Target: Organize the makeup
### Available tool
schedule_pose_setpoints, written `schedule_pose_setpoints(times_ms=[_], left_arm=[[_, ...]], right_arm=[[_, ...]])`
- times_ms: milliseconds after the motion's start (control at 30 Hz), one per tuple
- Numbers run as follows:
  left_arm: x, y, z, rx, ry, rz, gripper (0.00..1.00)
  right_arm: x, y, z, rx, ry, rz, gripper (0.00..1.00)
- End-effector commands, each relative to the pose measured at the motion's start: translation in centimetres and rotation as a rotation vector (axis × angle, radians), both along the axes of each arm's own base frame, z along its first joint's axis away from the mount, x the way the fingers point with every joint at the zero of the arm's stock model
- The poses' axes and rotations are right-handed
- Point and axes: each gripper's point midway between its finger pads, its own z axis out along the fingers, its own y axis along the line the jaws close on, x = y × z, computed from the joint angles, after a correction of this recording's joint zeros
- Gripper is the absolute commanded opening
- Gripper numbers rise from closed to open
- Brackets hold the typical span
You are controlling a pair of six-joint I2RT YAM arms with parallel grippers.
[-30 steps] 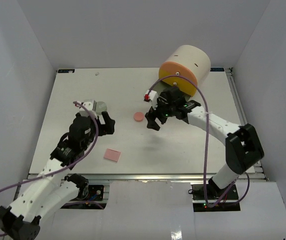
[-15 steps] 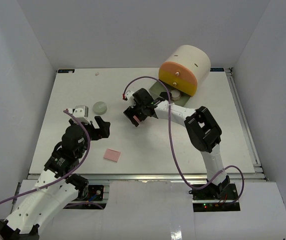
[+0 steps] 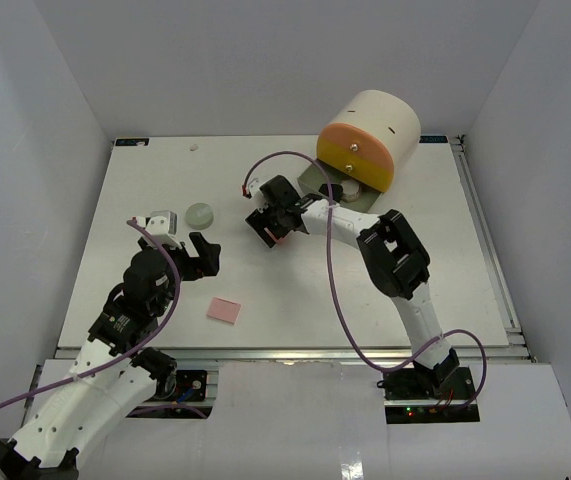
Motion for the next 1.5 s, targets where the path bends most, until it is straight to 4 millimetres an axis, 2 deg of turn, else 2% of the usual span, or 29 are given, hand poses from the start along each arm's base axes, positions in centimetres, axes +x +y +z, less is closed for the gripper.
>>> schedule_pose_setpoints(times_ms=[0, 100, 200, 267, 367, 467, 600, 700, 833, 933, 1000, 1100, 1133, 1300, 1433, 1467], left_arm=[[-0.1, 0.0, 1.1, -0.022, -0.025, 0.0, 0.98], [-0.1, 0.0, 1.1, -0.023, -0.026, 0.0, 0.98], [-0.1, 0.0, 1.1, -0.021, -0.027, 0.001, 0.98], [-0.1, 0.0, 1.1, -0.023, -0.028, 0.001, 0.98], [-0.2, 0.0, 1.2, -0.023, -0.03, 0.0, 0.98], [-0.2, 0.1, 1.2, -0.025, -0.03, 0.001, 0.98], [-0.2, 0.1, 1.3, -0.024, -0.031, -0.001, 0.98], [-0.2, 0.0, 1.3, -0.026, -0.031, -0.003, 0.98], [-0.2, 0.0, 1.3, -0.028, -0.032, -0.006, 0.98], [-0.2, 0.0, 1.3, -0.027, -0.031, -0.005, 0.98], [-0.2, 0.0, 1.2, -0.026, -0.029, -0.006, 0.98], [-0.2, -0.1, 1.2, -0.026, -0.028, -0.006, 0.98], [-0.2, -0.1, 1.2, -0.026, -0.029, -0.007, 0.98], [-0.2, -0.2, 1.1, -0.026, -0.025, -0.013, 0.98], [-0.1, -0.5, 0.7, -0.021, -0.01, -0.024, 0.98], [-0.1, -0.7, 0.4, -0.026, 0.001, -0.029, 0.98]], right_arm=[[0.1, -0.3, 0.6, 0.031, 0.035, 0.018, 0.62], [0.2, -0.9, 1.1, 0.025, 0.029, 0.022, 0.42], [-0.2, -1.4, 2.5, 0.013, 0.005, 0.054, 0.24], [-0.4, -2.1, 3.6, -0.01, -0.031, 0.083, 0.21], [-0.5, -3.6, 9.2, -0.011, -0.161, 0.132, 0.19], [-0.6, -5.6, 12.6, -0.021, -0.247, 0.148, 0.18], [0.0, -9.3, 15.8, -0.051, -0.33, 0.114, 0.18], [1.1, -12.5, 16.8, -0.104, -0.365, 0.059, 0.2], [2.9, -16.8, 17.0, -0.21, -0.379, -0.033, 0.25], [3.9, -19.1, 16.9, -0.253, -0.377, -0.071, 0.31], [4.6, -20.5, 16.6, -0.282, -0.373, -0.091, 0.43], [5.4, -22.1, 15.7, -0.323, -0.358, -0.117, 0.7], [5.7, -22.6, 15.2, -0.345, -0.351, -0.128, 0.74], [5.5, -22.7, 14.6, -0.326, -0.318, -0.129, 0.89], [4.2, -21.5, 16.2, -0.222, -0.309, -0.114, 0.9], [3.3, -21.1, 16.5, -0.178, -0.285, -0.085, 0.9]])
